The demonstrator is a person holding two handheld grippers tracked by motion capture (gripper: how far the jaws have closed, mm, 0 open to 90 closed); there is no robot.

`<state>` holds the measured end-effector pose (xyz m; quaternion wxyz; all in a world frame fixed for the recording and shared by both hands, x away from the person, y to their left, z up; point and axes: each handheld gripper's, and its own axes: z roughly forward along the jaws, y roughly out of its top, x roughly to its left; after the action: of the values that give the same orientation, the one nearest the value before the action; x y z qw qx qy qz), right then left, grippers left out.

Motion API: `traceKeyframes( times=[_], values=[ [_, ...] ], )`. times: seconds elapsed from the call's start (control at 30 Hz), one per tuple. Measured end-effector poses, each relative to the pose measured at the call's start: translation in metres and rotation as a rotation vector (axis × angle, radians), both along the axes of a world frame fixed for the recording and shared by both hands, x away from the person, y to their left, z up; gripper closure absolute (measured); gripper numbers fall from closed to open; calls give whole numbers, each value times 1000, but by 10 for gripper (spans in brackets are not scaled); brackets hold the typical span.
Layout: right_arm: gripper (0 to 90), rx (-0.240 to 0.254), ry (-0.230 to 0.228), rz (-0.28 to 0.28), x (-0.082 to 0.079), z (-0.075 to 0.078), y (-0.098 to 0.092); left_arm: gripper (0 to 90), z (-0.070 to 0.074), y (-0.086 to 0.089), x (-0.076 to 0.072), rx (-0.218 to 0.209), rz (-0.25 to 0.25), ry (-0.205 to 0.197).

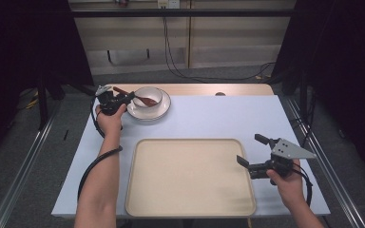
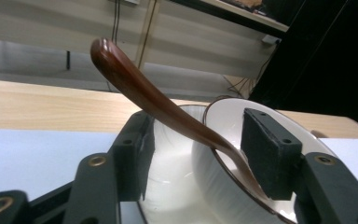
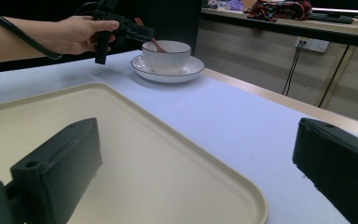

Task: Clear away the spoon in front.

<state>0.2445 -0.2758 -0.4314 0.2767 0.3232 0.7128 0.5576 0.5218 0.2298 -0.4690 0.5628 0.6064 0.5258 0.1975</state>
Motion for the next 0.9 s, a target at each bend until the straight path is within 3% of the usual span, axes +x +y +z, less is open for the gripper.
traceKeyframes(
  times=[0.33, 0.4, 0.43, 0.47, 0.57, 0.67, 0.73, 0.9],
  values=[
    [8, 3, -4, -4, -1, 1, -5, 626, 2, -5, 3, -32, -11, -14],
    [7, 0, -8, -7, -2, 1, -4, 667, 3, -5, 2, -53, -13, -11],
    [8, 0, -6, -3, -2, 1, -4, 686, 4, -5, 2, -93, -10, -26],
    [8, 1, -5, -3, -2, 1, -4, 699, 5, -5, 1, -87, -21, -28],
    [8, 1, -9, -2, -3, 1, -3, 735, 10, -6, -1, -81, -39, -56],
    [7, 2, -7, 0, -3, 1, -3, 757, 14, -8, -2, -113, -40, -70],
    [8, 3, -6, 3, -3, 1, -3, 760, 16, -8, -3, -101, -51, -76],
    [8, 8, -10, 4, -4, 2, -2, 772, 26, -10, -5, -130, -65, -102]
  ],
)
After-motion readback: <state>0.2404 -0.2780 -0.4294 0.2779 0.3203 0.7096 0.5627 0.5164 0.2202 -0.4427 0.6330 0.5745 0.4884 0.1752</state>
